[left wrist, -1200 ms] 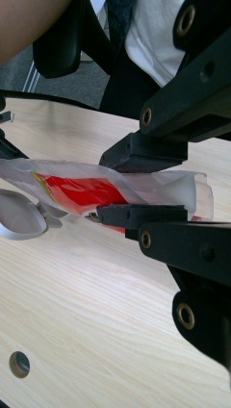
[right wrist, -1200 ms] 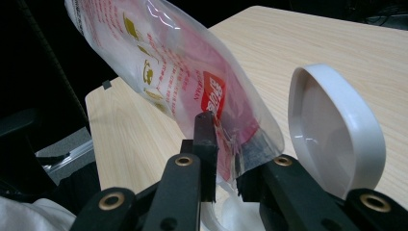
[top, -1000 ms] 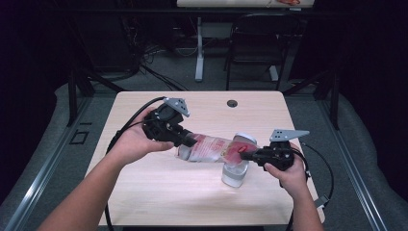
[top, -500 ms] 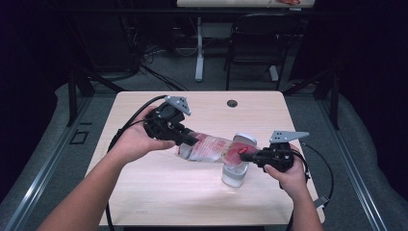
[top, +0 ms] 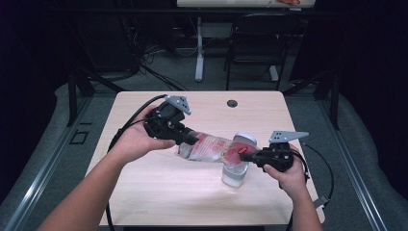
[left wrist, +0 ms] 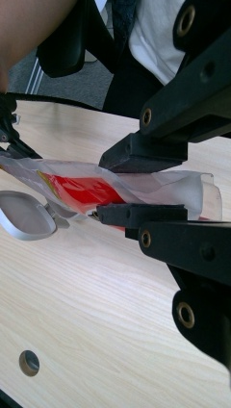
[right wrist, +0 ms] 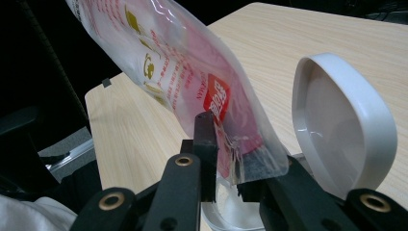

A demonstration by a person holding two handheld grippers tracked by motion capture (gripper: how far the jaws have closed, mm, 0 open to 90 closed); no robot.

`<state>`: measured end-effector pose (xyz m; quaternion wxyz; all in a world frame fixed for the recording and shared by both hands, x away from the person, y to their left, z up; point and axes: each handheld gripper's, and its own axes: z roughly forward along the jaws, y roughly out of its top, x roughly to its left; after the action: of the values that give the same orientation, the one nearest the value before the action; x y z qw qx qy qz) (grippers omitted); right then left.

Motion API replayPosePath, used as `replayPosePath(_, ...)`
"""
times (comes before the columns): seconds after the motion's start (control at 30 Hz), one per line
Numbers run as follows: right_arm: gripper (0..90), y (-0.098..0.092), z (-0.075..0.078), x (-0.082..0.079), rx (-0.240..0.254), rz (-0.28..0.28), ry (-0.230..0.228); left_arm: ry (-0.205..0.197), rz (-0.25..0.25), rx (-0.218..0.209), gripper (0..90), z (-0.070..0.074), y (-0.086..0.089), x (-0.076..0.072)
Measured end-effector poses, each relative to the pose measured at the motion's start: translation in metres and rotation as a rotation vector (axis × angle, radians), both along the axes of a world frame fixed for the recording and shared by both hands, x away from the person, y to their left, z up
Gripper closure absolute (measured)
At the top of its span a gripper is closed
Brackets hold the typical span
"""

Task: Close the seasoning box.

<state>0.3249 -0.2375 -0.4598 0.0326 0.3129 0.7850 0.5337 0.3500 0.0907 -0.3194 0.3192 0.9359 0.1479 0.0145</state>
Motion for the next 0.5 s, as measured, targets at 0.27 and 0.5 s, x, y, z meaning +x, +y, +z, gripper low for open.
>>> replayPosePath(0.27, 81.7, 0.0001, -0.0001, 0.0, 0.001, -0.002, 0.0, -0.001, 0.0, 0.001, 75.7, 0.0002, -0.0003, -0.0002)
replayPosePath(0.5, 81.7, 0.0002, 0.0, -0.0001, 0.001, -0.001, 0.0, -0.002, 0.001, 0.001, 75.8, 0.0003, -0.0005, 0.0006)
